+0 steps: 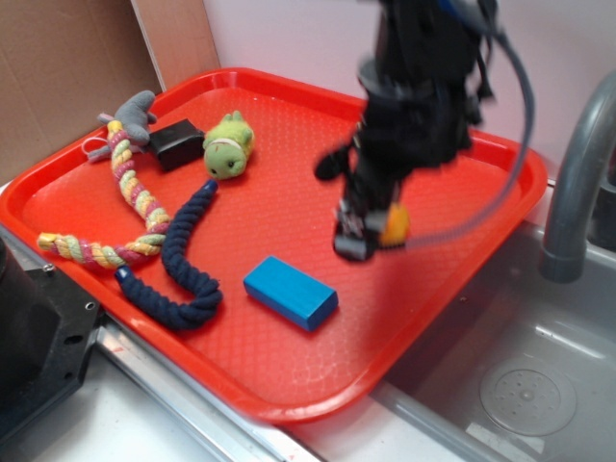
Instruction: Grab the yellow duck.
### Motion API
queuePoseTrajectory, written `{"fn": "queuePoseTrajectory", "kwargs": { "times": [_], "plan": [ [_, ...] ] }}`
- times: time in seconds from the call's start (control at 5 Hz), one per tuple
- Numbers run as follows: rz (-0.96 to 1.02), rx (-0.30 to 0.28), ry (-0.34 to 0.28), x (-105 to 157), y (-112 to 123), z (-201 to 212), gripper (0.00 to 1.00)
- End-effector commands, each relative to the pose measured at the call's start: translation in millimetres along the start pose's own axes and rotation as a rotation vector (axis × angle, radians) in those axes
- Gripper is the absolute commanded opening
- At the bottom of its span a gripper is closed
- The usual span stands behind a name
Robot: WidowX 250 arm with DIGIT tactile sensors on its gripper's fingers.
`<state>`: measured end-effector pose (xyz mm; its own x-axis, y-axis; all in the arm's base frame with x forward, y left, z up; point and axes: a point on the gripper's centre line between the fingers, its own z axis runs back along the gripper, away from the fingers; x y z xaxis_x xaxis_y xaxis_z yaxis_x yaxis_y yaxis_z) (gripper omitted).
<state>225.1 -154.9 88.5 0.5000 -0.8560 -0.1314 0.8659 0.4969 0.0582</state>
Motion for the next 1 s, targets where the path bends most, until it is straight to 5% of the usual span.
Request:
{"fn": "queuePoseTrajectory", "kwargs": {
  "times": [0.0, 0.4, 0.6, 0.8],
  "plan": [
    [0.483, -0.048, -0.037, -88, -11, 82, 0.0],
    [0.985, -0.051, -0.015, -138, 4, 105, 0.0],
    [1.245, -0.008, -0.08, -134, 19, 120, 0.0],
    [1.306, -0.029, -0.071, -123, 19, 124, 0.0]
  ]
}}
